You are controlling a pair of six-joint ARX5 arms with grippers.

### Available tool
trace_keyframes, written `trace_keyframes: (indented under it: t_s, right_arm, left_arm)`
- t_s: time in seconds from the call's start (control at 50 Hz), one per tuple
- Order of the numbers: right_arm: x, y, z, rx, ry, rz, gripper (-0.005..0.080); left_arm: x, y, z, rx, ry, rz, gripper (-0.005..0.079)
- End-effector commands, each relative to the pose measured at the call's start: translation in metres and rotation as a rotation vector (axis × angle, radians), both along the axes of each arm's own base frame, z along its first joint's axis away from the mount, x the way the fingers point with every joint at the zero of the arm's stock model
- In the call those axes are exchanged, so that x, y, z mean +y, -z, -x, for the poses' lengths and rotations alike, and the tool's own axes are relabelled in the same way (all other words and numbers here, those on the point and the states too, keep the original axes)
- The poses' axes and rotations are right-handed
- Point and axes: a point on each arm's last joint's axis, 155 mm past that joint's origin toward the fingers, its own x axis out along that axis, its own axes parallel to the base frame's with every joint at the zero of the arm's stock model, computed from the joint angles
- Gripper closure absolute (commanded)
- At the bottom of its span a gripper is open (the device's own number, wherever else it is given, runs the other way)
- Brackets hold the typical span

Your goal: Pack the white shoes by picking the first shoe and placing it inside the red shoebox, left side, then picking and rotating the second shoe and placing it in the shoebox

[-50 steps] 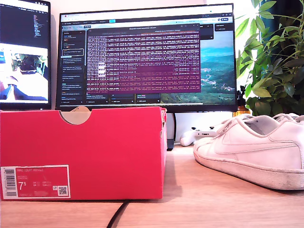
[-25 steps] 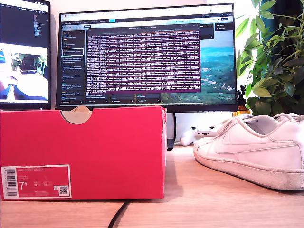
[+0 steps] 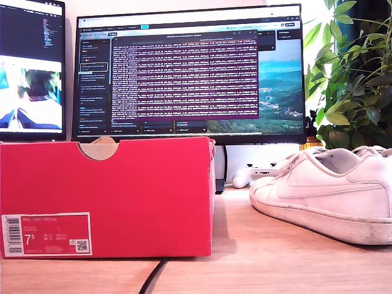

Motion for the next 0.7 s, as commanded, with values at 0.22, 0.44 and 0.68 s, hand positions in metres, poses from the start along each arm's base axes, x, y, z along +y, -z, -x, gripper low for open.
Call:
trace_keyframes:
  t_s: [0.22, 0.44, 0.68]
  right_arm:
    - [0.029, 0.004, 0.009, 0.028, -0.169, -0.072, 0.0757]
    - [0.031, -0.012, 0.013, 0.019, -0.182, -0.077, 0.0757]
    - [0.029, -0.023, 0.013, 0.074, -0.171, -0.064, 0.0757]
  left_arm:
    - [-0.037, -0.006, 0.026, 0.001, 0.228, -0.049, 0.0761]
    - [-0.039, 0.012, 0.036, 0.088, 0.230, -0.222, 0.0761]
    - [-0.036, 0.034, 0.044, 0.177, 0.247, -0.444, 0.0761]
